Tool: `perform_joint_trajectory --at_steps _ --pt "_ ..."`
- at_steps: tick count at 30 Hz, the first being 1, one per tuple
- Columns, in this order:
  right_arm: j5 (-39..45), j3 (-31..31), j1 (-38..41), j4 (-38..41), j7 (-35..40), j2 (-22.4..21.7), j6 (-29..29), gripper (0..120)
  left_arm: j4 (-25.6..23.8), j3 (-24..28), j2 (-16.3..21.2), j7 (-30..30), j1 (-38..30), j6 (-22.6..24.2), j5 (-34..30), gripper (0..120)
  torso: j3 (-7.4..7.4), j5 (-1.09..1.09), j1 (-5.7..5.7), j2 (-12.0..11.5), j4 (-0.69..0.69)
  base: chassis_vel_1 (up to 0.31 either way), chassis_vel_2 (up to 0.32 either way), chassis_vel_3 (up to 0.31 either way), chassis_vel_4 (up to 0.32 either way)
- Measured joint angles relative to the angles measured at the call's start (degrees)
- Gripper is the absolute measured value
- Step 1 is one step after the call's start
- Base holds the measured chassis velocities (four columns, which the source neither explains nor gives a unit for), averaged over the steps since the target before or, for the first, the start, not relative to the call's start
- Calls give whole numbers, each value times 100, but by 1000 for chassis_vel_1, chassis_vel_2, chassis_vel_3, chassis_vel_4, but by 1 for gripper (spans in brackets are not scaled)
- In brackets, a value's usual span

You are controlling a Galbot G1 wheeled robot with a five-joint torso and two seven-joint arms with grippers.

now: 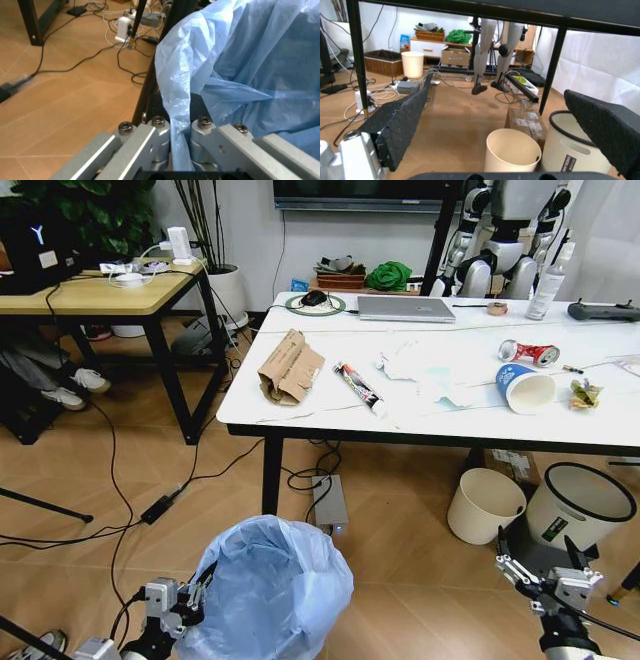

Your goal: Pick up the trash bin and place the trash from the table into it.

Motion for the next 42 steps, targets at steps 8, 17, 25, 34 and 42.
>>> perform_joint_trajectory --at_steps 8,17,25,34,42 --pt "-29 -55 74 -13 -8 38 -36 100 -115 -43 36 -3 89 -31 -20 0 128 0 66 193 0 0 0 0 0" --pt "-25 -48 57 -4 -11 45 -26 100 -160 -5 3 -6 101 -33 0 0 242 0 152 394 0 0 0 0 0" --pt "-12 -49 48 51 -9 45 -29 100 -224 1 -10 -7 118 -26 12 0 359 0 226 586 0 0 0 0 0" --pt "14 -54 48 111 -9 44 -43 100 -255 38 -39 -7 132 -22 55 0 468 0 303 771 0 0 0 0 0" --pt "46 -47 51 143 -9 34 -59 100 -278 62 -46 -7 132 -18 83 0 563 0 365 929 0 0 0 0 0"
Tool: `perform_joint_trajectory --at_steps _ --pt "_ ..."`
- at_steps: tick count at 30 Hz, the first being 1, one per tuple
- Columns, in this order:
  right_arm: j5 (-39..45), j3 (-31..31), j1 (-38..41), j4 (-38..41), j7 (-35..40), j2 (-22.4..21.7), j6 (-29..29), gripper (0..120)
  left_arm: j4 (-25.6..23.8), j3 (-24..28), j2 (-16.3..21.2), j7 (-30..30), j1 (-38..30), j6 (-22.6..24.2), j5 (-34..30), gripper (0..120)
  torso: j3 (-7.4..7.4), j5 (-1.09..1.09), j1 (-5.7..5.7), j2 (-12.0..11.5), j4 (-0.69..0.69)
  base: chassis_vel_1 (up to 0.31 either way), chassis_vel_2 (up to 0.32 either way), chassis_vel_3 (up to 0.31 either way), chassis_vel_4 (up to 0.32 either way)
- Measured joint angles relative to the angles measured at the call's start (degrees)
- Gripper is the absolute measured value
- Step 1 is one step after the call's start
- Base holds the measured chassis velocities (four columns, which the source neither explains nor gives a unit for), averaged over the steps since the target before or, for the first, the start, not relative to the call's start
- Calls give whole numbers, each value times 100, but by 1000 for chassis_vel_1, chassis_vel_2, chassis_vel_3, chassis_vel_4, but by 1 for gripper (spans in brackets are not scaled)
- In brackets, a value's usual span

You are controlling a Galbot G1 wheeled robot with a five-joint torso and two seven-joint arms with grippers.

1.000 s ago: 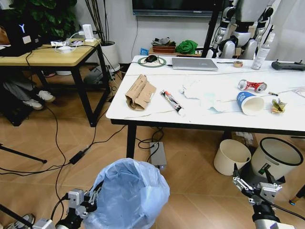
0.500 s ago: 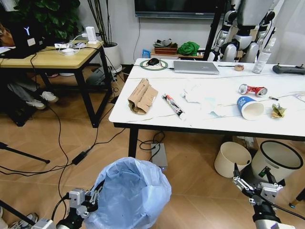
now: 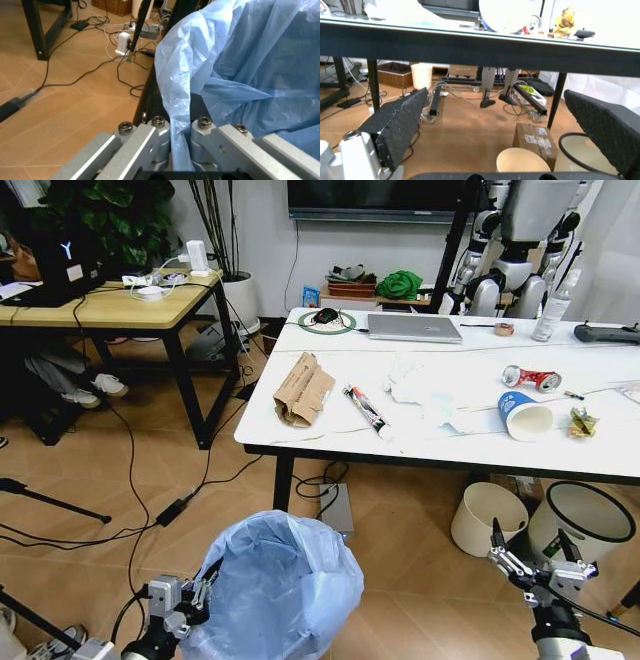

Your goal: Pick up the trash bin and place the trash from the table into it.

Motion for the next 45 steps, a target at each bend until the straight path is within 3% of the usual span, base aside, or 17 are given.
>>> perform_joint_trajectory --at_steps 6,16,45 --pt "6 2 1 14 0 -2 -5 100 -7 2 -3 0 1 2 19 0 44 0 29 72 0 0 0 0 0" --pt "45 -8 -2 118 0 6 -28 100 -9 48 -12 24 4 3 63 0 289 0 202 490 0 0 0 0 0" --pt "146 -39 -94 387 13 -3 -12 100 -17 47 -112 43 53 -85 190 0 718 0 523 1240 0 0 0 0 0"
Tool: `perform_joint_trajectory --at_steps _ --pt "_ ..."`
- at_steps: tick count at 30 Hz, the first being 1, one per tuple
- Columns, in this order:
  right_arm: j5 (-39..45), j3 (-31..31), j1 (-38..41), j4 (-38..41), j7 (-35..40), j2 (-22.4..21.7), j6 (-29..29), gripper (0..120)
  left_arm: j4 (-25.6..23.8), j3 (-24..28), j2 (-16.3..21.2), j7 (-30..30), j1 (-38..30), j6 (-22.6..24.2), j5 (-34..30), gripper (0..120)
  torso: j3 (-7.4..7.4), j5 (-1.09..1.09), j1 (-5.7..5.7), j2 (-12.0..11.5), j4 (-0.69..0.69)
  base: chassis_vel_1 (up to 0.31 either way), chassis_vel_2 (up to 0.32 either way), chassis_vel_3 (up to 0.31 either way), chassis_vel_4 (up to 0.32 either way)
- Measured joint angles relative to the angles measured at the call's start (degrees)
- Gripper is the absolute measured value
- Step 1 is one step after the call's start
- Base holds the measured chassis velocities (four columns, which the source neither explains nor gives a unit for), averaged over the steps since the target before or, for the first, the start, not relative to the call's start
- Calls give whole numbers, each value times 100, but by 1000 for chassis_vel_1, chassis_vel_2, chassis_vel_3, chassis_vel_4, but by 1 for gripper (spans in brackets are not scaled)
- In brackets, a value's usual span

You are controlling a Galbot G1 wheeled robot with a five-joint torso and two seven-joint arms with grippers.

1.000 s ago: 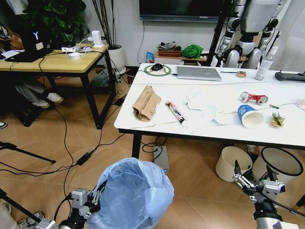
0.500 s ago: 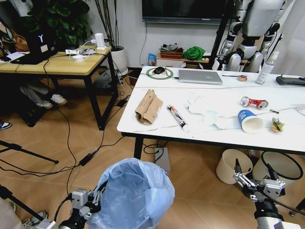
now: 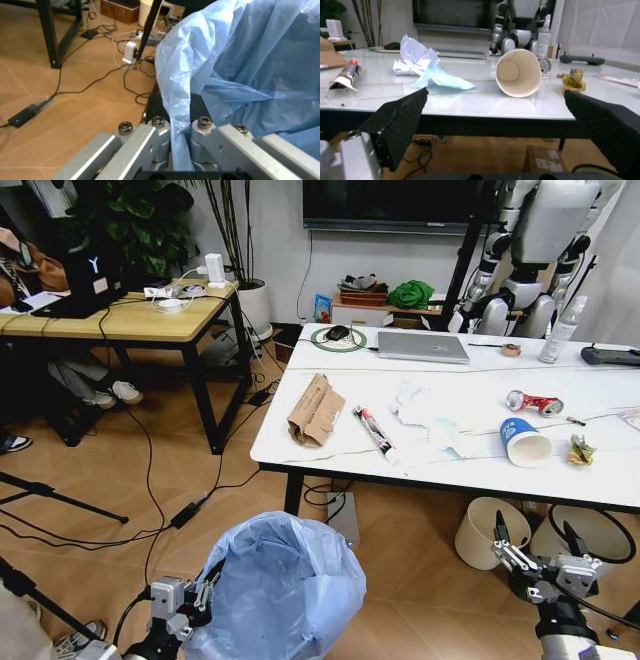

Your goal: Pick up the trash bin and place the trash from the table into it.

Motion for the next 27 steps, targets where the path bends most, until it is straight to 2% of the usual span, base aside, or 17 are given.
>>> perform_joint_trajectory --at_steps 15,23,27 --pt "229 -35 105 42 93 -145 -8 100 45 -38 -56 -234 -16 -243 153 0 214 0 167 381 -1 0 0 0 0" --pt "977 -350 378 41 149 -879 185 100 60 -58 -155 -312 41 -334 147 0 341 0 263 603 2 0 0 0 0" --pt "1457 -431 412 98 67 -1212 170 100 11 -59 -192 -327 66 -402 250 0 372 0 286 657 -2 0 0 0 0"
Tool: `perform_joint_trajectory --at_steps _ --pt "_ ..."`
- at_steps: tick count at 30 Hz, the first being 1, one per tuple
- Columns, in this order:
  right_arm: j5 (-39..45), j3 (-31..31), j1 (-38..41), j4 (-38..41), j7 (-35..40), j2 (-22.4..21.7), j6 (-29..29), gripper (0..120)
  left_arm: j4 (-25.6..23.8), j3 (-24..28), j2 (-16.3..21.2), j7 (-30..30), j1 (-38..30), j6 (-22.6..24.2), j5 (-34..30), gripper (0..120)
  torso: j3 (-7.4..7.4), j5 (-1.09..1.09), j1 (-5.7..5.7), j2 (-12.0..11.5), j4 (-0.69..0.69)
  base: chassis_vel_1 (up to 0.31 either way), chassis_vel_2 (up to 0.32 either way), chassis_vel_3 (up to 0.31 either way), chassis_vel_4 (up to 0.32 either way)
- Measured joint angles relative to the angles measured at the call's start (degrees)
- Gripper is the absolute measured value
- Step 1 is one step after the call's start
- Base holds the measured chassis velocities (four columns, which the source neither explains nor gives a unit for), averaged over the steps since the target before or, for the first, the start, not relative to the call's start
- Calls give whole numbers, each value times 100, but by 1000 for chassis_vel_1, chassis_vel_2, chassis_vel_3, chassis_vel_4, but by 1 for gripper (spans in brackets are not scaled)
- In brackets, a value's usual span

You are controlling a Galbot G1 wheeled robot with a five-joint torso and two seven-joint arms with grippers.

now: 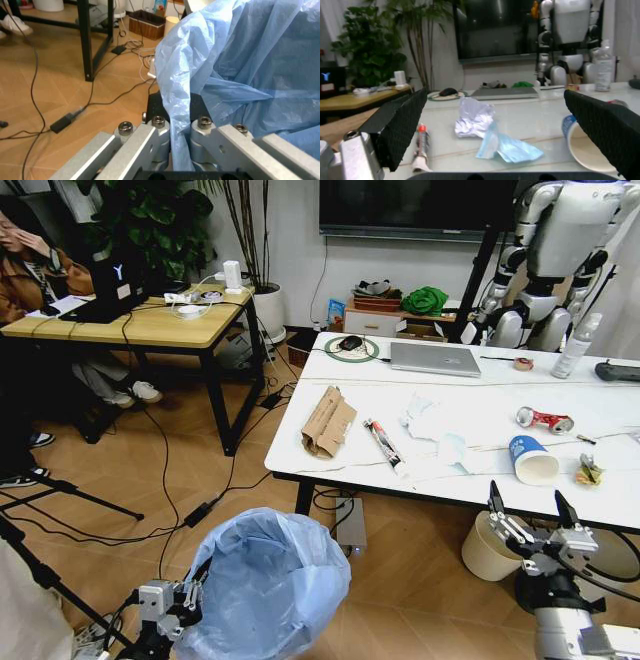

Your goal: Pick up the trash bin and place the trash from the table into it.

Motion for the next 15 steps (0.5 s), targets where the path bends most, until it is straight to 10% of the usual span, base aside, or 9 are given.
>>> perform_joint_trajectory --at_steps 15 --pt "683 -616 1562 136 680 -1355 -2785 100 -362 -302 -706 352 412 133 303 0 -5 2 -4 -10 1 0 0 0 0"
